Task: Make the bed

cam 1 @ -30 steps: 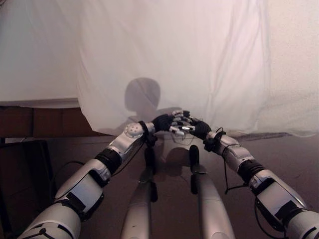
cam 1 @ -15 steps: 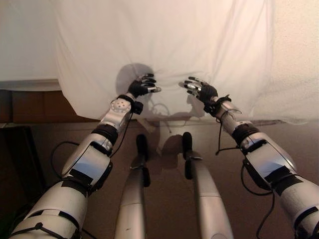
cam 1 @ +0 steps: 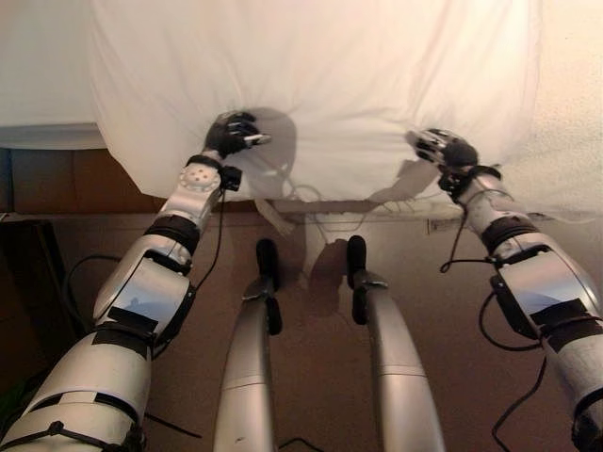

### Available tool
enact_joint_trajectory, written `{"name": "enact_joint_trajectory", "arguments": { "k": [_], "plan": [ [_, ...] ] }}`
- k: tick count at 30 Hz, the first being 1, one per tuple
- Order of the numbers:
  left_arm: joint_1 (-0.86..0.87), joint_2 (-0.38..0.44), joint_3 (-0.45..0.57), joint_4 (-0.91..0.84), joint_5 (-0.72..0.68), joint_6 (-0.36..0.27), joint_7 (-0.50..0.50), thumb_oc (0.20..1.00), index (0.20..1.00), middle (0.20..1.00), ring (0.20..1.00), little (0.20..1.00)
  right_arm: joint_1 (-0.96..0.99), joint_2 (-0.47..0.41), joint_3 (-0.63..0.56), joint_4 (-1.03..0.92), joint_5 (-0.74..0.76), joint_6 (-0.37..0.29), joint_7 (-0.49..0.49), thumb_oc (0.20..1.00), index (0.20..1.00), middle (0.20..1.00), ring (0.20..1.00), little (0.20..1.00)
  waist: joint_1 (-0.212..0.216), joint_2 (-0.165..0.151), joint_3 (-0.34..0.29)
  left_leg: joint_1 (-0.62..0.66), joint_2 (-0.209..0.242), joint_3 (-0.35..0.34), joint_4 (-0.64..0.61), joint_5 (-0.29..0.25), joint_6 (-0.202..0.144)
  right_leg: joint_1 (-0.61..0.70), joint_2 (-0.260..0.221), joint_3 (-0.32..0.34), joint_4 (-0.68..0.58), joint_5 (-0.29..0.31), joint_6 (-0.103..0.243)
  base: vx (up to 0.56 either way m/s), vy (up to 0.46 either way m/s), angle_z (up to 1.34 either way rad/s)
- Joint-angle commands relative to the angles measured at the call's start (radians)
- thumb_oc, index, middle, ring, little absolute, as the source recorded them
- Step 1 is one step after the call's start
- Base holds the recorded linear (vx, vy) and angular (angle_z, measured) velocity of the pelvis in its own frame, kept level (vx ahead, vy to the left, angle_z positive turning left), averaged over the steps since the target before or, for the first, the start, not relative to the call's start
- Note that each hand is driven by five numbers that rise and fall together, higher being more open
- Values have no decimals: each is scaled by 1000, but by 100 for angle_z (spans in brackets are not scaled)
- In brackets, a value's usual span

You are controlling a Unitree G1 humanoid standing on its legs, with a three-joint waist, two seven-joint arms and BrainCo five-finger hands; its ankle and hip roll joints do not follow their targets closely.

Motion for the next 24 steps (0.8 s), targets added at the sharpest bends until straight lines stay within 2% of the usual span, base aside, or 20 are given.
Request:
{"name": "enact_joint_trajectory", "arguments": {
  "k": [1,5,11,15,19,21,23,24],
  "plan": [
    [90,55,88,88,31,4,80,1000,1000,1000,1000,1000,86,-52,-40,55,6,-42,-56,1000,1000,1000,1000,1000,2,29,-31,75,18,12,5,-56,-45,122,-20,-2,-108,-1,92,8,-38,5],
    [236,60,190,98,23,3,107,1000,1000,1000,1000,1000,237,-48,-139,50,14,-43,-72,1000,1000,1000,1000,1000,0,24,-39,164,10,7,-82,-23,-51,212,-13,-15,-187,18,93,15,-34,4],
    [375,23,266,112,20,-8,117,1000,1000,1000,1000,1000,371,-5,-212,46,14,-51,-73,1000,1000,1000,1000,1000,-1,19,-49,309,-3,-1,-209,18,-55,350,-10,-24,-283,41,99,26,-25,4],
    [495,-45,289,114,28,-19,88,1000,1000,1000,1000,1000,487,58,-244,35,6,-59,-59,1000,1000,1000,1000,1000,1,16,-81,446,-9,-6,-330,58,-59,478,-7,-32,-368,59,104,78,-18,4],
    [608,-136,236,101,89,-23,31,1000,1000,1000,1000,1000,596,140,-223,8,-72,-71,-38,1000,1000,1000,1000,1000,0,15,-128,577,-10,-2,-438,86,-52,602,-1,-33,-456,80,109,94,15,-1],
    [658,-190,204,115,99,-9,-24,1000,1000,1000,1000,1000,644,185,-211,3,-110,-73,-41,1000,1000,1000,1000,1000,-4,15,-157,645,-5,7,-492,102,-50,665,2,-28,-501,97,112,99,47,2],
    [712,-244,226,133,40,13,-69,1000,1000,1000,1000,1000,692,226,-195,2,-164,-67,-34,1000,1000,1000,1000,1000,-6,15,-189,706,-1,13,-532,107,-46,720,2,-18,-541,111,113,94,45,-5],
    [735,-268,211,137,59,17,-90,1000,1000,1000,1000,1000,721,246,-197,8,-178,-62,-30,1000,1000,1000,1000,1000,-11,15,-206,729,3,17,-546,108,-46,740,-1,-12,-557,118,114,100,42,-13]
  ]
}}
